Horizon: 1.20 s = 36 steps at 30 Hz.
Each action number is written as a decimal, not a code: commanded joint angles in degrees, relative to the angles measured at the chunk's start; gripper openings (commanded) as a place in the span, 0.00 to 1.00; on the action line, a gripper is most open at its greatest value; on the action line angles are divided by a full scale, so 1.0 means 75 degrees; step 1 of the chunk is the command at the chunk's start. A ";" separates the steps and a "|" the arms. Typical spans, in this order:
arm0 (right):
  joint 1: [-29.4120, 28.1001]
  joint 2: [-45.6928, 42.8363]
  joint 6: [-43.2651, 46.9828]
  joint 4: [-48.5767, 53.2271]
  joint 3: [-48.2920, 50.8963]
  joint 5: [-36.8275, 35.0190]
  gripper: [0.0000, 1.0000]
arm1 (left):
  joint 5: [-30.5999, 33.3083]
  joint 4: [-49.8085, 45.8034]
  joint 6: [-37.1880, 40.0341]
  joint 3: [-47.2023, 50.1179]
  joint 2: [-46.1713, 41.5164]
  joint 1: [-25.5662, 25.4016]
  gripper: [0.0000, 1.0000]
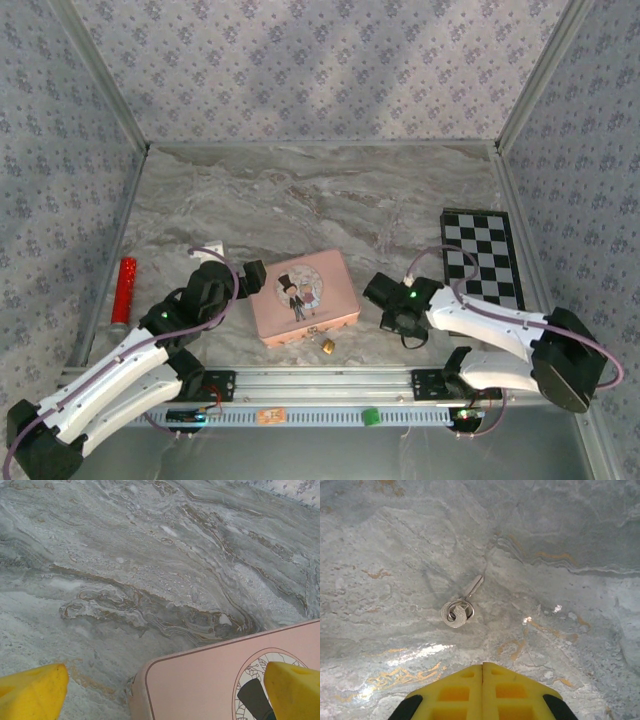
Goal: Unlock a padlock with a key
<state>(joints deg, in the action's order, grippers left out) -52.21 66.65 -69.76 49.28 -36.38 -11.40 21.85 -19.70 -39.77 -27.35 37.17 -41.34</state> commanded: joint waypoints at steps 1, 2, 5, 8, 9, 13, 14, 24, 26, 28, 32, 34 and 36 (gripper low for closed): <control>0.0198 -0.0169 0.0290 0.0327 -0.0028 -0.0095 0.12 | -0.0012 0.0079 -0.0041 -0.0010 -0.0057 0.0028 1.00; 0.0372 -0.0188 0.0414 0.0184 0.0007 0.0078 0.18 | 0.0004 0.0102 -0.0041 -0.0004 -0.0048 0.0031 1.00; 0.0916 -0.0223 0.0560 -0.0351 0.0047 0.0594 0.30 | -0.0024 0.0144 -0.0041 -0.0004 -0.0025 0.0029 1.00; 0.1063 -0.0179 0.0545 -0.0705 0.0034 0.0670 0.36 | -0.0033 0.0125 -0.0047 0.0001 -0.0013 0.0039 1.00; 0.1105 -0.0126 0.0535 -0.0764 0.0051 0.0734 0.37 | -0.0030 0.0117 -0.0053 0.0004 -0.0022 0.0035 1.00; 0.1369 0.0062 0.0717 -0.1099 0.0225 0.0940 0.38 | -0.0027 0.0099 -0.0058 0.0025 -0.0058 0.0043 1.00; 0.1400 0.0105 0.0712 -0.1174 0.0262 0.0956 0.38 | -0.0026 0.0089 -0.0053 0.0023 -0.0057 0.0041 1.00; 0.1391 0.0840 0.0747 -0.1349 0.0187 0.0875 0.38 | -0.0020 0.0123 -0.0076 0.0038 -0.0043 0.0041 1.00; 0.1371 0.0950 0.0758 -0.1354 0.0187 0.0812 0.38 | -0.0008 0.0116 -0.0076 0.0031 -0.0046 0.0046 1.00; 0.1358 0.1015 0.0776 -0.1373 0.0198 0.0739 0.38 | -0.0007 0.0097 -0.0073 0.0038 -0.0048 0.0051 1.00; 0.1350 0.1196 0.0867 -0.1459 0.0222 0.0688 0.36 | -0.0010 0.0131 -0.0088 0.0067 -0.0034 0.0044 1.00; 0.1349 0.1303 0.0916 -0.1478 0.0228 0.0688 0.34 | -0.0013 0.0159 -0.0088 0.0072 -0.0025 0.0050 1.00; 0.1315 0.1374 0.0941 -0.1433 0.0195 0.0622 0.33 | -0.0014 0.0174 -0.0087 0.0061 -0.0002 0.0049 1.00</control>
<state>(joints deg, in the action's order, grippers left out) -41.93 74.98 -63.55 39.09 -35.05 -5.54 21.85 -19.46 -39.79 -27.03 37.19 -41.25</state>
